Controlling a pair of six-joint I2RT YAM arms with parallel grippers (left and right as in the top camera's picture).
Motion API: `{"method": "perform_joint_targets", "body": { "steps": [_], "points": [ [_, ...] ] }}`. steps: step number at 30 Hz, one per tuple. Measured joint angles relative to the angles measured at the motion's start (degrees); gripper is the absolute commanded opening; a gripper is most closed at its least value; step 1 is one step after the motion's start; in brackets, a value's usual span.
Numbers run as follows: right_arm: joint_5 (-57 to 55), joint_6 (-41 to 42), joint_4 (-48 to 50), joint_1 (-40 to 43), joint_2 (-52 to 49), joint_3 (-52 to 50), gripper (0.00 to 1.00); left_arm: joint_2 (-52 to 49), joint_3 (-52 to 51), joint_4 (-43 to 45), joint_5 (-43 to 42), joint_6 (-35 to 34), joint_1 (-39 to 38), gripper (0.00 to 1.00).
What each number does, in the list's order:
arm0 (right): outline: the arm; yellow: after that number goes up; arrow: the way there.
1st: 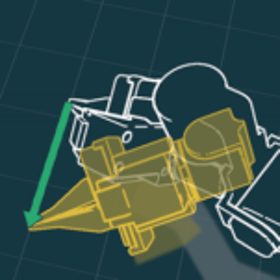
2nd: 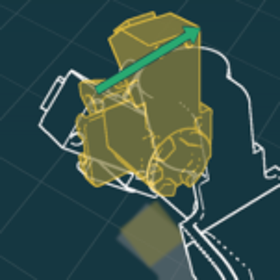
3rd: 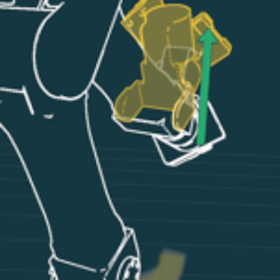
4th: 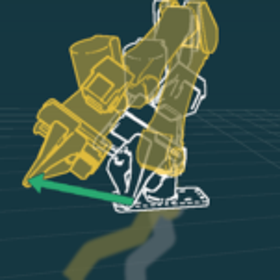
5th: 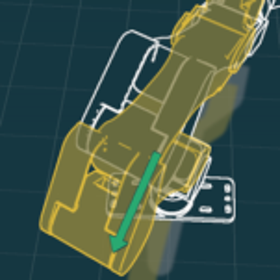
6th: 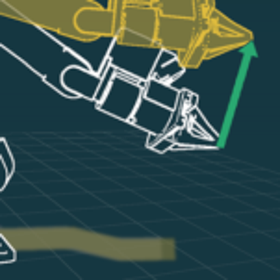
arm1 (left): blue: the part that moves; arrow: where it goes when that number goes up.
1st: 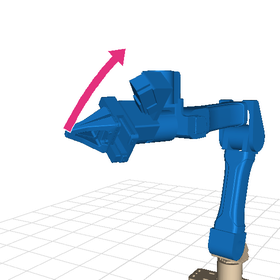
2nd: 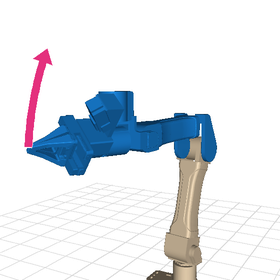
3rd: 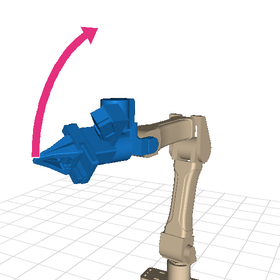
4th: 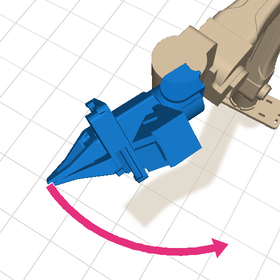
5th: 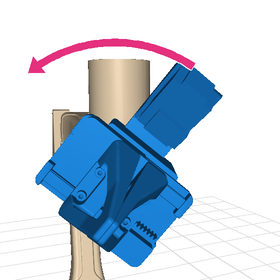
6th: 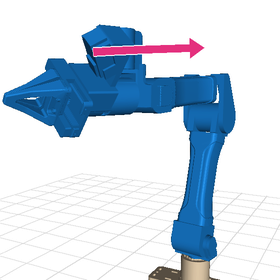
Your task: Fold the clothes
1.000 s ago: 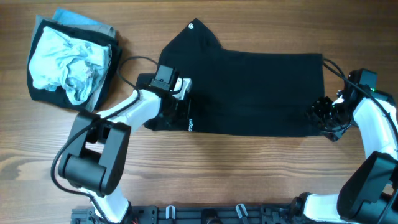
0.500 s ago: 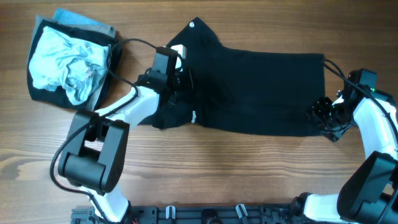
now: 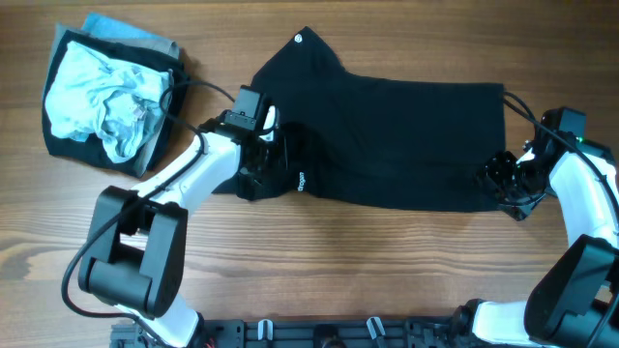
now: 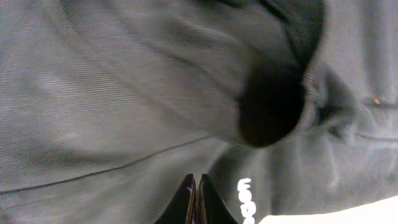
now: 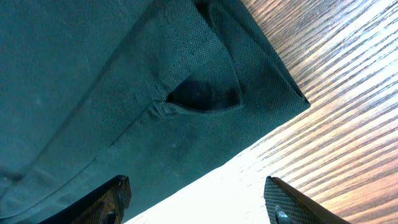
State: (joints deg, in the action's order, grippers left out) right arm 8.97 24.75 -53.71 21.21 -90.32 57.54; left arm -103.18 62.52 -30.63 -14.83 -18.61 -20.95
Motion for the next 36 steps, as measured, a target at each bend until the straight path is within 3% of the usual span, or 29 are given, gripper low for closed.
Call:
{"method": "perform_joint_targets", "body": {
  "steps": [7,15,17,19,23,30,33,36],
  "points": [
    [0.0,0.0,0.2,0.0,0.0,0.0,0.73,-2.9,-0.5,9.2,0.7,2.1,-4.7,0.04],
    [0.0,0.0,0.3,0.0,0.0,0.0,0.74,-8.0,-1.3,31.3,0.9,-1.9,-4.5,0.04],
    [0.0,0.0,0.2,0.0,0.0,0.0,0.73,-8.0,0.8,33.5,0.7,-4.1,-3.6,0.07],
    [0.0,0.0,0.1,0.0,0.0,0.0,0.74,-7.9,3.7,32.5,0.4,-4.8,-2.9,0.17],
    [0.0,0.0,-0.1,0.0,0.0,0.0,0.73,-6.1,10.4,19.2,0.2,-3.7,-1.2,0.32],
    [0.0,-0.4,0.0,0.0,0.0,0.0,0.75,-1.6,14.1,-17.6,1.5,-0.8,4.0,0.64],
    [0.0,-1.3,0.3,0.0,0.0,0.0,0.78,-1.6,13.2,-25.6,2.8,-0.5,5.8,0.76],
    [0.0,-3.1,0.3,0.0,0.0,0.0,0.81,-1.6,10.0,-25.9,3.7,-0.3,6.8,0.83]
  ]
}}
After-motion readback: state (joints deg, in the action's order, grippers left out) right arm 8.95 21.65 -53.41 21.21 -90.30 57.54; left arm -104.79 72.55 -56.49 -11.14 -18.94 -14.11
